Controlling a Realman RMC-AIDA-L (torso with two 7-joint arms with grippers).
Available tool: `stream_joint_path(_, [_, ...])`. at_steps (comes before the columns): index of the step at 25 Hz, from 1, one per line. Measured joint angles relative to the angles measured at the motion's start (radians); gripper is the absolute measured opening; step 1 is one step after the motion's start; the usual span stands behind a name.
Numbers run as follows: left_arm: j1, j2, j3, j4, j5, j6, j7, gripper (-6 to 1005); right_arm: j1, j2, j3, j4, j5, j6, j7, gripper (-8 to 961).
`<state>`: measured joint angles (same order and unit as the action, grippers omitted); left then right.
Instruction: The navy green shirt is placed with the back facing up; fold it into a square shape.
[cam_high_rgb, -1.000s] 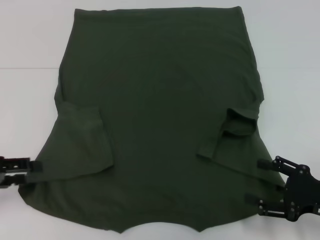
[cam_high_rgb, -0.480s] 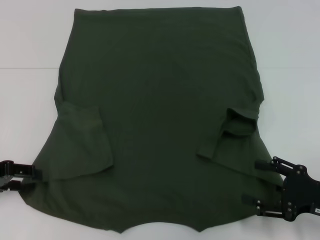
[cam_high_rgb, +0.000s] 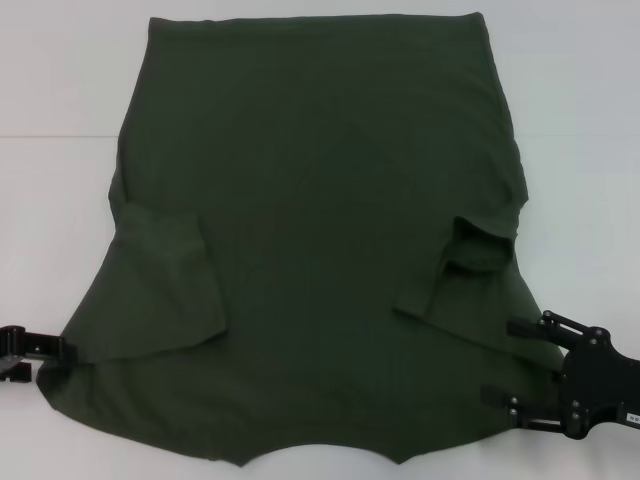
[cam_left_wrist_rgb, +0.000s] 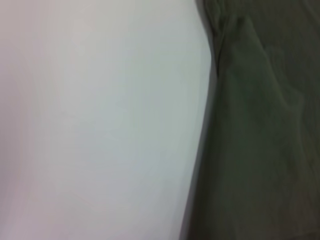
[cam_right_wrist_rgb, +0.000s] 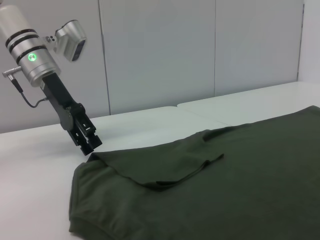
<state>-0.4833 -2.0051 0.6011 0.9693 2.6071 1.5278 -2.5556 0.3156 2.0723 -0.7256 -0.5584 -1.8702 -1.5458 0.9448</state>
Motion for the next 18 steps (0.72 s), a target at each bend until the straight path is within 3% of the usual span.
stream_joint_path(18, [-0.014, -0.003, 0.013, -0.018, 0.001, -0.009, 0.025, 708, 0.013, 0.002, 0.000, 0.000, -0.010, 0.015, 0.007, 942])
